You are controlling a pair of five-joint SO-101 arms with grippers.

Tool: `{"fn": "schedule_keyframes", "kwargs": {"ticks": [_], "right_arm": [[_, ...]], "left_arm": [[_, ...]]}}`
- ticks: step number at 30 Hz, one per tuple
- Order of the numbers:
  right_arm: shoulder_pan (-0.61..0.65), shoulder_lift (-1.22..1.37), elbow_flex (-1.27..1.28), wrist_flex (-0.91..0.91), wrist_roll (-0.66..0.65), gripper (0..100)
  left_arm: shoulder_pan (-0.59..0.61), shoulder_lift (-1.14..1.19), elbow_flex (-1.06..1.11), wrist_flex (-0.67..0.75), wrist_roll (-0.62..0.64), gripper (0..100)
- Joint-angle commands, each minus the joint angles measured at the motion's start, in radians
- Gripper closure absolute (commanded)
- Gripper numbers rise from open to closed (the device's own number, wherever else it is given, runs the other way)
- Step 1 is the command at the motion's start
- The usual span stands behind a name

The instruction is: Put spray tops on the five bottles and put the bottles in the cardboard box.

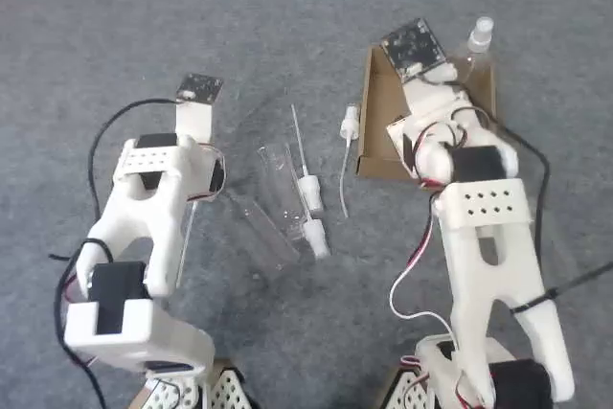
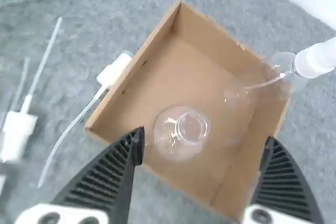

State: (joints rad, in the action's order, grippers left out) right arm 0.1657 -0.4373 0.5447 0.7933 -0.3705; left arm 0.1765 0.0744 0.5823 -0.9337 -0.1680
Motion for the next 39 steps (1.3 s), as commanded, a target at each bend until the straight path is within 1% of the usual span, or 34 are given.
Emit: {"fn": "schedule_keyframes", "kwargs": {"ticks": [1, 5, 8, 12, 20, 25, 27, 30, 32, 34, 39], "right_arm": [[0.01, -0.042, 0.069, -0.15, 0.041, 71.1], [0.012, -0.039, 0.167, -0.297, 0.158, 71.2], [0.018, -0.039, 0.218, -0.378, 0.193, 71.3], [0.012, -0.024, 0.249, -0.42, 0.199, 71.3], [0.008, 0.193, 0.175, -0.492, 0.201, 71.2], [-0.004, 0.213, 0.173, -0.507, 0.203, 71.6], [-0.015, 0.211, 0.169, -0.512, 0.203, 76.6], [-0.021, 0.214, 0.167, -0.549, 0.203, 88.7], [-0.022, 0.211, 0.167, -0.556, 0.201, 94.8], [-0.022, 0.199, 0.164, -0.555, 0.193, 96.9], [-0.024, 0.062, 0.164, -0.519, 0.196, 96.2]], "left_arm": [[0.0, -0.074, 0.028, 0.071, 0.009, 99], [0.0, -0.074, 0.028, 0.072, 0.009, 99], [0.002, -0.074, 0.028, 0.074, 0.009, 99], [0.0, -0.074, 0.028, 0.074, 0.009, 99], [-0.002, -0.071, 0.031, 0.074, 0.009, 99], [-0.002, -0.071, 0.03, 0.075, 0.009, 99], [-0.002, -0.069, 0.03, 0.075, 0.009, 99], [-0.002, -0.066, 0.03, 0.075, 0.009, 99], [-0.002, -0.066, 0.03, 0.075, 0.011, 99], [-0.002, -0.064, 0.03, 0.075, 0.011, 99], [-0.003, -0.064, 0.031, 0.077, 0.014, 99]]}}
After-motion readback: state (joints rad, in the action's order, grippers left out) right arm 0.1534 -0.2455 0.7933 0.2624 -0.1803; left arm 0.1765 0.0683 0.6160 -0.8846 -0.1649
